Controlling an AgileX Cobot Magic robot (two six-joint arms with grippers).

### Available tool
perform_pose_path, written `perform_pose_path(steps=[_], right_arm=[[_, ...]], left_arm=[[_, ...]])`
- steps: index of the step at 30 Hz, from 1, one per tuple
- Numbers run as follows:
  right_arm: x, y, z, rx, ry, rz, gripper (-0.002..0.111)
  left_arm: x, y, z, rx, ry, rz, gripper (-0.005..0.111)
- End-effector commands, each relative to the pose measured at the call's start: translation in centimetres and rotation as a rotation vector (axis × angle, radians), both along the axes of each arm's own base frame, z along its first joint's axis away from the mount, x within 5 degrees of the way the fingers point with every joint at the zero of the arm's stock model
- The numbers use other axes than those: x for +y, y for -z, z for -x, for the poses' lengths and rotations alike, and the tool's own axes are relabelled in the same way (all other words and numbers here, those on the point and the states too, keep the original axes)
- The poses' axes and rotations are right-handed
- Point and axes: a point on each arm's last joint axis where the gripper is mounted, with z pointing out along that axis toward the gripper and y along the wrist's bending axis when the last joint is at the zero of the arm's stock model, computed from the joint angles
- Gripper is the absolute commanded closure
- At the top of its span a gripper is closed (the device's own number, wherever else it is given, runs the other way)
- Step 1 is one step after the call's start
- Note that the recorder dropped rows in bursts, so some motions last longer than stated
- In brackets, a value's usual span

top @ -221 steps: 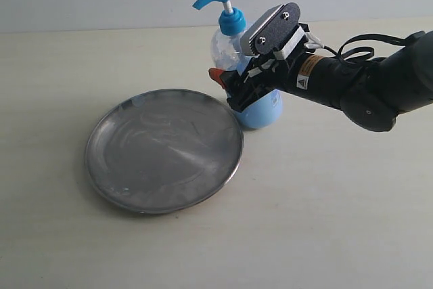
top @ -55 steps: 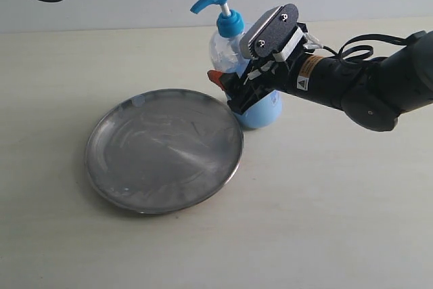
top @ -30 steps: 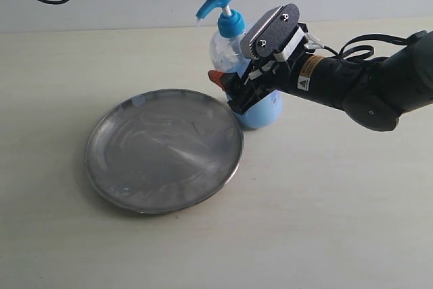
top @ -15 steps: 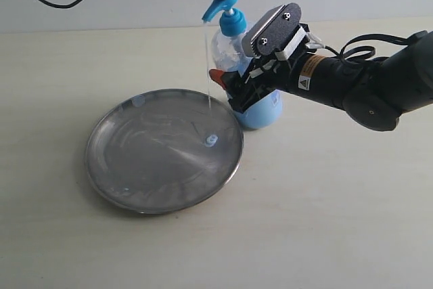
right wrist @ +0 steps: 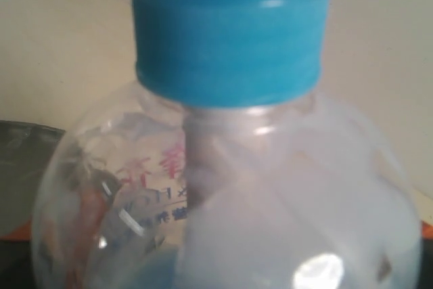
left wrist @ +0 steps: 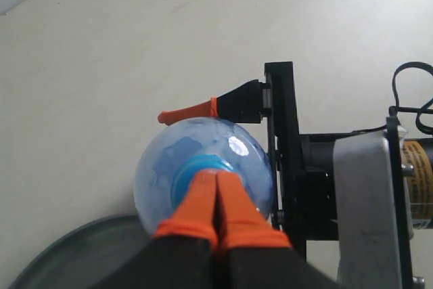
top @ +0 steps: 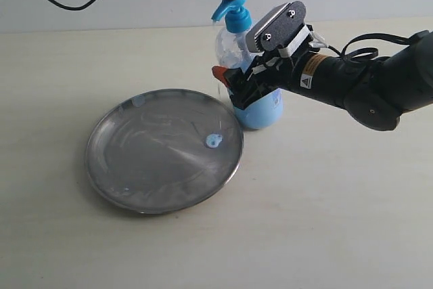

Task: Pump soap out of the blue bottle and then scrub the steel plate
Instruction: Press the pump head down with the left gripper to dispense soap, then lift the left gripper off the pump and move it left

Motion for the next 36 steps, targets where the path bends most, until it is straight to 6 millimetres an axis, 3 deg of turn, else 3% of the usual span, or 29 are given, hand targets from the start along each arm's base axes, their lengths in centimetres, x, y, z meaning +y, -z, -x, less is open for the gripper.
perform_pose_path(steps=[1, 13, 23, 27, 29, 36], right_arm=[[0.8, -0.7, 0.5, -0.075, -0.091, 0.017, 0.108], [0.8, -0.7, 0.5, -0.072, -0.090, 0.020, 0.108], [0.8, -0.6, 0.4, -0.074, -0.085, 0.037, 0.108], [0.2, -0.4, 0.1, -0.073, -0.038, 0.073, 0.108], [0.2, -0.3, 0.1, -0.068, -0.037, 0.081, 0.108], [0.1, -0.3, 0.0, -0.065, -0.022, 0.073, 0.108]], left_arm=[[-0.2, 7.5, 0.9, 0.230, 0.091, -0.237, 0.107], [-0.3, 6.6, 0.7, 0.171, 0.090, -0.209, 0.107], [-0.1, 3.3, 0.8, 0.023, 0.088, -0.138, 0.107], [0.4, 0.0, 1.2, -0.095, 0.073, -0.076, 0.107], [1.1, -2.6, 1.6, -0.198, 0.059, -0.059, 0.107], [3.5, -9.8, 4.4, -0.400, 0.023, 0.048, 0.107]])
